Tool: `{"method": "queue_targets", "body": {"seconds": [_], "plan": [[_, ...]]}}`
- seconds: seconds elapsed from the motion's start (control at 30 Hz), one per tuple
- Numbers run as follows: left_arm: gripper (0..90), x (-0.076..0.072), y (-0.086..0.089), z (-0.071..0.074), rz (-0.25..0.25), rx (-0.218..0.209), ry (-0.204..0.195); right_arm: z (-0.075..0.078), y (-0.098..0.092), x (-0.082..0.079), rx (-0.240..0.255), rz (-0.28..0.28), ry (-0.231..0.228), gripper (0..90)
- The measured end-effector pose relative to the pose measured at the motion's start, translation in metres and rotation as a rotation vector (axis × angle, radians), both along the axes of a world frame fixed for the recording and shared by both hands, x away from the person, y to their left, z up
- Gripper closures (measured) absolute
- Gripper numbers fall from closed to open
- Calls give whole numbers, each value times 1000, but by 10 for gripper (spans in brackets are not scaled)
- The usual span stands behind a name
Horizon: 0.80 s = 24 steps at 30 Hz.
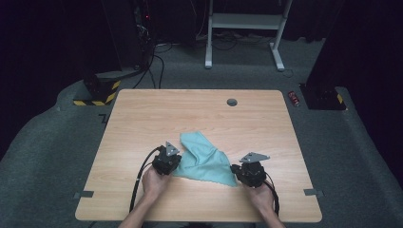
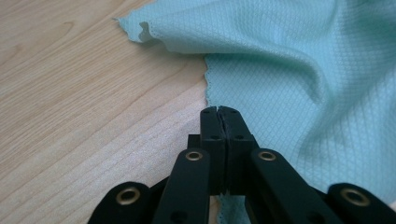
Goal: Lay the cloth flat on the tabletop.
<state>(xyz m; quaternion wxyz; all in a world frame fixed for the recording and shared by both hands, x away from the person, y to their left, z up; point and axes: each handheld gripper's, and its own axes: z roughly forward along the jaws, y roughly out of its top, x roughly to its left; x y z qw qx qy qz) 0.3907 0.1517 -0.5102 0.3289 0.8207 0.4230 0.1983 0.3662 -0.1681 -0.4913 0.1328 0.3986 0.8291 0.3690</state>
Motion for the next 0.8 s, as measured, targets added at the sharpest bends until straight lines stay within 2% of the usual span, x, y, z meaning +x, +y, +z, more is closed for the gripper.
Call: {"method": "queue_targets", "body": {"seconds": [0.03, 0.07, 0.17, 0.2, 0.23, 0.33, 0.4, 0.5, 0.57, 0.6, 0.67, 0.7, 0.73, 0.8], "plan": [[845, 0, 0, 0, 0, 0, 0, 0, 0, 0, 0, 0, 0, 814], [792, 0, 1, 4, 11, -49, -12, 6, -2, 4, 29, -17, -14, 777], [621, 4, -1, 5, 22, -55, -6, 10, -2, 9, 40, -27, -19, 737], [581, 7, -5, 5, 33, -47, -7, 11, 1, 15, 44, -33, -15, 691], [557, 7, -5, 5, 33, -47, -7, 11, 1, 15, 44, -33, -15, 691], [533, 12, -11, 3, 40, -34, 2, 5, 9, 31, 46, -45, 25, 642], [543, 14, -16, 0, 37, -23, 14, -2, 17, 41, 43, -45, 47, 642], [582, 15, -17, -3, 29, -11, 29, -6, 22, 44, 33, -39, 61, 678], [620, 15, -18, -4, 23, -13, 33, -10, 26, 45, 12, -24, 76, 760], [638, 15, -17, -4, 11, -5, 28, -13, 28, 46, -2, -14, 84, 852], [660, 15, -17, -4, 0, -2, 26, -15, 28, 45, -9, -9, 84, 881], [729, 15, -17, -4, -9, -4, 27, -16, 27, 44, -16, -14, 84, 891], [729, 14, -18, -4, -19, 1, 23, -16, 27, 44, -16, -14, 84, 891], [846, 14, -18, -4, -36, -2, 31, -16, 24, 42, -20, -20, 68, 895]]}}
